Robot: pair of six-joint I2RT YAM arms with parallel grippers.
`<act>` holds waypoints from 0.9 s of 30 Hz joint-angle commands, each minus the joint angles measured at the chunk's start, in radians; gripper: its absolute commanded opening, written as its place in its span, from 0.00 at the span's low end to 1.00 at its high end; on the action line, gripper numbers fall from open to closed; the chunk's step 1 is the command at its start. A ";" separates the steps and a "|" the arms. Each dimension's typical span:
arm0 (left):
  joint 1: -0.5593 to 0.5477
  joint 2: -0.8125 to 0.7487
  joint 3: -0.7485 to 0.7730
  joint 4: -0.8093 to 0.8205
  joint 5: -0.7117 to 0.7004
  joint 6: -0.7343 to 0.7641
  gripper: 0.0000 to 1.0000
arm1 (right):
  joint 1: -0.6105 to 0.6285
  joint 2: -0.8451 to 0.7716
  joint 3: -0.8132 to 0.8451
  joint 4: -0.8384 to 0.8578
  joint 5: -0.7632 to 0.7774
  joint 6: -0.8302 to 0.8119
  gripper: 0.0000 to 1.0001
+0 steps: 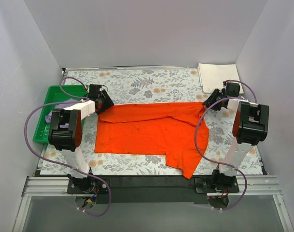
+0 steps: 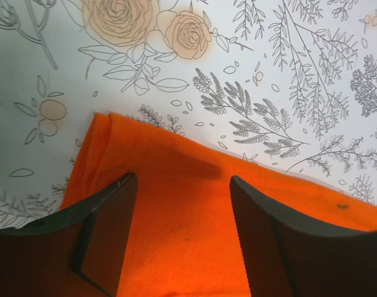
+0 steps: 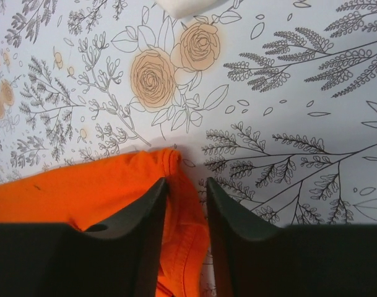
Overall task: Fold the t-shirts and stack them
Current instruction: Fold the tshirt
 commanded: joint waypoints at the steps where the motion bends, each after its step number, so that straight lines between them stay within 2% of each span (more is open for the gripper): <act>1: 0.015 -0.095 0.018 -0.047 -0.036 0.059 0.59 | -0.003 -0.088 0.038 -0.047 0.011 -0.081 0.36; 3: 0.005 -0.124 0.027 -0.061 -0.039 0.076 0.69 | 0.018 -0.142 0.030 -0.087 0.031 -0.128 0.43; 7: -0.031 -0.196 0.049 -0.119 -0.036 0.125 0.78 | 0.090 -0.234 0.007 -0.168 0.092 -0.223 0.44; 10: -0.067 -0.281 0.018 -0.147 -0.029 0.148 0.79 | 0.167 -0.301 -0.037 -0.199 0.140 -0.281 0.44; 13: -0.094 -0.362 -0.037 -0.191 -0.025 0.164 0.80 | 0.257 -0.338 -0.077 -0.204 0.125 -0.341 0.44; 17: -0.102 -0.480 -0.117 -0.257 -0.007 0.164 0.80 | 0.360 -0.306 -0.086 -0.207 0.108 -0.404 0.43; 22: -0.103 -0.647 -0.270 -0.262 0.013 0.152 0.80 | 0.394 -0.210 -0.019 -0.207 0.073 -0.473 0.41; 27: -0.103 -0.721 -0.397 -0.199 0.054 0.135 0.80 | 0.395 -0.124 0.050 -0.207 0.000 -0.567 0.40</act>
